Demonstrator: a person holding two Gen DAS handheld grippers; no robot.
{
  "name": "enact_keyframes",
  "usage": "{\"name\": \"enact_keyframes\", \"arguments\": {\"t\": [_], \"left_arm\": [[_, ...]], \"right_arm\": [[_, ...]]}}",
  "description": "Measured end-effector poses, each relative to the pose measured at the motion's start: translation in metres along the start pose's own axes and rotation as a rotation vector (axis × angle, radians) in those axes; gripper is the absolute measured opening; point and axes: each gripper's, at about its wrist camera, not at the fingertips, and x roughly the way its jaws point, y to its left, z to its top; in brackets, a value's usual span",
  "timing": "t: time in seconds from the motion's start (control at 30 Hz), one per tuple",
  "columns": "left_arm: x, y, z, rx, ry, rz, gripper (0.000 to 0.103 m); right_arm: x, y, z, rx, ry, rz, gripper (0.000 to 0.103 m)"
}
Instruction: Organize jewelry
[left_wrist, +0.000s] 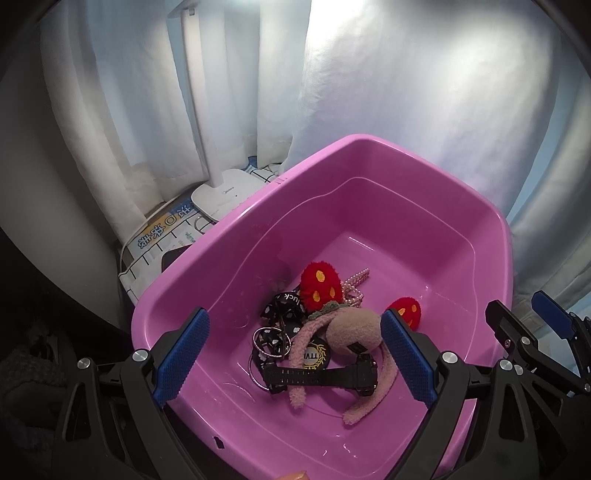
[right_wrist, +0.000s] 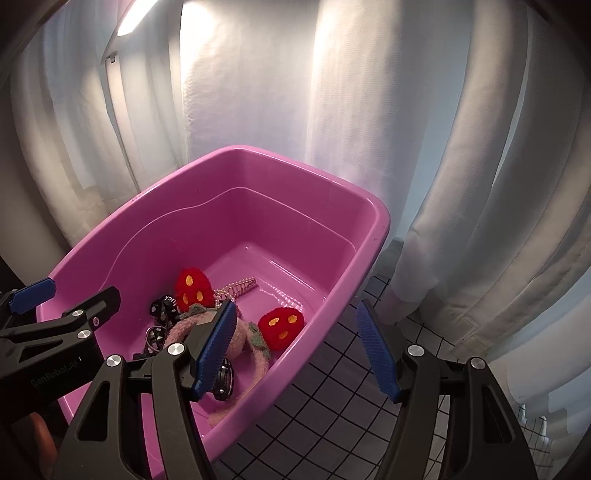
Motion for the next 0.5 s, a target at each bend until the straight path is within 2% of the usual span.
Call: {"name": "enact_keyframes", "arguments": {"t": [0.5], "left_arm": [[-0.0031,-0.0004,-0.003,-0.003,0.006,0.007,0.096]], "right_arm": [[0.0001,-0.0047,-0.0077,0.012,0.012,0.0,0.064]]}}
